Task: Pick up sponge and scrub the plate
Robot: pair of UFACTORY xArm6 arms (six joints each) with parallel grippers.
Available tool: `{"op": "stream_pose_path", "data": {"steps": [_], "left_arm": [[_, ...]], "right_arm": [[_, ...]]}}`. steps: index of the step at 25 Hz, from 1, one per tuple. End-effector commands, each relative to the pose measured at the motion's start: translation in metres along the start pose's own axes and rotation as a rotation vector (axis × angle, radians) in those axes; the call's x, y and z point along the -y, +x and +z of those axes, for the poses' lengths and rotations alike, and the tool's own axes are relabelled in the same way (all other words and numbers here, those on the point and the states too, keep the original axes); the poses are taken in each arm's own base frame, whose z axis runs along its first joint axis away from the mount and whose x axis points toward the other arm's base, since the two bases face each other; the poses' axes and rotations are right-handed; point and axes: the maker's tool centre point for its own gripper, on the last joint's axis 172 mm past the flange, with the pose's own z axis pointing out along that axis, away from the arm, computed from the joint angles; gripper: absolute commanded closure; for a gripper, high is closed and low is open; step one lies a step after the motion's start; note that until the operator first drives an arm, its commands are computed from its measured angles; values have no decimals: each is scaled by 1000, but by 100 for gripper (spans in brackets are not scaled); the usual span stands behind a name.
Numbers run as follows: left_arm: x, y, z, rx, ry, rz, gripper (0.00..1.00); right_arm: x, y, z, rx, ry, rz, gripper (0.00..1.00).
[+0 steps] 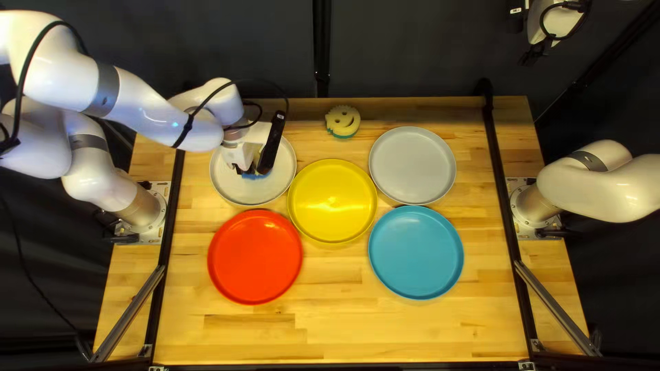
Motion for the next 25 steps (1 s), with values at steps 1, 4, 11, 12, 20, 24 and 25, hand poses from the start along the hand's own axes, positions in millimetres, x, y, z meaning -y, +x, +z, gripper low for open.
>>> {"op": "stream_pose_path", "data": {"steps": [1, 4, 11, 12, 20, 24, 25], "left_arm": [[-15, 7, 6, -4, -1, 14, 100], [-33, 9, 9, 2, -5, 26, 100], [-68, -5, 9, 37, -23, 54, 100], [-68, -7, 12, 40, -27, 55, 100], [-46, 3, 15, 41, -39, 55, 100], [-25, 18, 11, 21, -41, 54, 100], [-22, 20, 10, 18, -40, 53, 100]], "right_arm": [[0, 0, 0, 0, 0, 0, 0], [0, 0, 0, 0, 0, 0, 0], [0, 0, 0, 0, 0, 0, 0], [0, 0, 0, 0, 0, 0, 0], [0, 0, 0, 0, 0, 0, 0], [0, 0, 0, 0, 0, 0, 0], [0, 0, 0, 0, 0, 0, 0]]}}
